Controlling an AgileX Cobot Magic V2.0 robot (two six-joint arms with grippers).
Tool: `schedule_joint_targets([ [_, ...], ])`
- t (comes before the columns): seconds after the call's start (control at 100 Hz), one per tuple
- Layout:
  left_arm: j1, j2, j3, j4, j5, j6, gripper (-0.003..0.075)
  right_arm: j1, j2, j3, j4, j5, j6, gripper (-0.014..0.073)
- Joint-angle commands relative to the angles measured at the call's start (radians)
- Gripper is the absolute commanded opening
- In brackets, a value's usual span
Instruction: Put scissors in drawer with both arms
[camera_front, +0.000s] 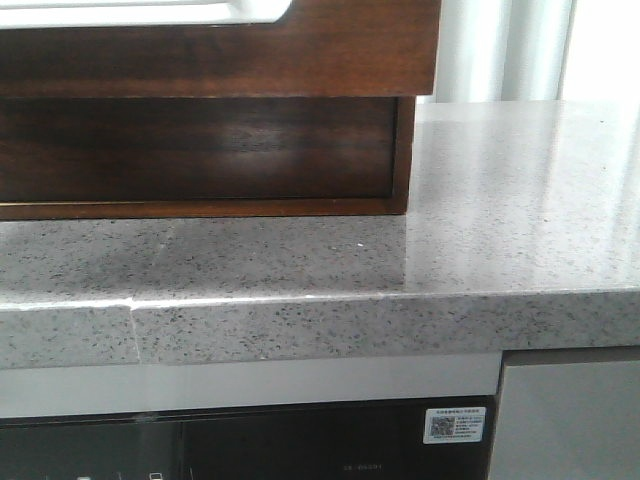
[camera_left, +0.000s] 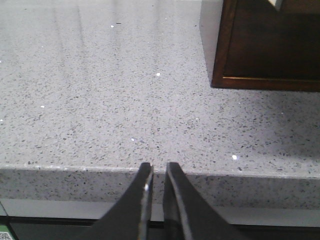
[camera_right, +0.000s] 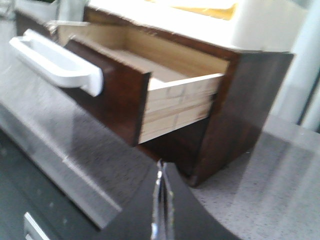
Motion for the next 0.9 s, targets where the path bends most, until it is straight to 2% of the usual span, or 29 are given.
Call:
schedule_joint_targets([
  [0.0, 0.001, -0.033, 0.015, -0.01, -0.059, 0.0, 0.0003, -0.009, 0.006, 0.003, -0.104, -0.167, 0.146, -0.0106],
  [0.06, 0.001, -0.033, 0.015, -0.01, -0.059, 0.0, 0.0004, -0.03, 0.006, 0.037, -0.286, -0.23, 0.378, -0.0106],
  [0.07, 0.001, -0.033, 0.015, -0.01, -0.059, 0.0, 0.0003, -0.034, 0.006, 0.041, -0.286, -0.236, 0.378, -0.0106],
  [0.08, 0.001, -0.033, 0.015, -0.01, -0.059, 0.0, 0.0003, -0.041, 0.006, 0.049, -0.32, -0.247, 0.445, -0.0106],
  [0.12, 0.001, -0.033, 0.015, -0.01, -0.059, 0.0, 0.0003, -0.064, 0.006, 0.068, -0.398, -0.271, 0.545, -0.0106],
  [0.17, 0.001, -0.033, 0.015, -0.01, -0.059, 0.0, 0.0003, -0.104, 0.006, 0.093, -0.486, -0.287, 0.658, -0.0106],
  [0.29, 0.001, -0.033, 0.015, -0.01, -0.059, 0.0, 0.0003, -0.226, -0.004, 0.142, -0.578, -0.283, 0.83, -0.0106],
  [0.5, 0.001, -0.033, 0.015, -0.01, -0.059, 0.0, 0.0003, -0.424, -0.137, 0.207, -0.617, -0.272, 0.855, -0.0106],
  [0.62, 0.001, -0.033, 0.015, -0.01, -0.059, 0.0, 0.0003, -0.511, -0.194, 0.247, -0.657, -0.228, 0.915, -0.0106],
  [0.73, 0.001, -0.033, 0.015, -0.01, -0.059, 0.0, 0.0003, -0.56, -0.222, 0.293, -0.668, -0.22, 0.937, -0.0106],
  [0.89, 0.001, -0.033, 0.015, -0.01, -0.059, 0.0, 0.0003, -0.589, -0.26, 0.292, -0.668, -0.099, 0.931, -0.0106],
])
